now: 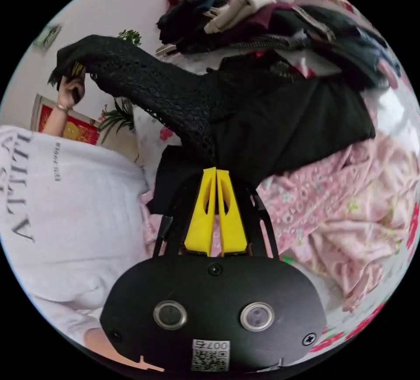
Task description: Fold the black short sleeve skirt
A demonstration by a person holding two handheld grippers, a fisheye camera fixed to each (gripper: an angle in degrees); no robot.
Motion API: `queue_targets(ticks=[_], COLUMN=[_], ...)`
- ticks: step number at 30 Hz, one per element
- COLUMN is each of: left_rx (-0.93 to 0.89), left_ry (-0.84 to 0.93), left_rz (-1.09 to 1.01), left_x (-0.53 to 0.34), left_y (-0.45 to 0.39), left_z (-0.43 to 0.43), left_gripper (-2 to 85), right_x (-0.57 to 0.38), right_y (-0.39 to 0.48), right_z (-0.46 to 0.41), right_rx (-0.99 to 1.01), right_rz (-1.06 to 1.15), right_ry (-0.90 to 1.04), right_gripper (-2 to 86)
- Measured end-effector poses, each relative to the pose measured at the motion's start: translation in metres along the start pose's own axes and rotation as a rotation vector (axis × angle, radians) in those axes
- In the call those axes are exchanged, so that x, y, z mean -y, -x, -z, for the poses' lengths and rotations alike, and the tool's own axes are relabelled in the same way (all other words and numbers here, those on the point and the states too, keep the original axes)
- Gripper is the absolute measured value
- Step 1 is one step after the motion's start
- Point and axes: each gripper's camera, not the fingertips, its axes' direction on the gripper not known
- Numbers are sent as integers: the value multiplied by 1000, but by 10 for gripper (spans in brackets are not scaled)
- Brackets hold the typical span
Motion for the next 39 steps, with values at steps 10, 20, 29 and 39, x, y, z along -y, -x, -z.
queue_targets(ticks=[10,20,29,39], left_rx=[18,26,32,77], left_ry=[-243,-439,-315,-137], left_rz=[27,45,33,71], left_x=[13,23,37,39], left_y=[-5,-7,9,42], left_z=[22,19,-4,-50], left_gripper=[169,168,167,165], right_x=[117,31,-181,-102], right_y=[85,2,-133,2], right_z=[-50,-3,123,17], right_rx=[-263,-548,-891,-220], right_rz=[164,-54,-905,-344], right_ry=[3,100,157,-465], right_gripper=[1,-2,-1,30])
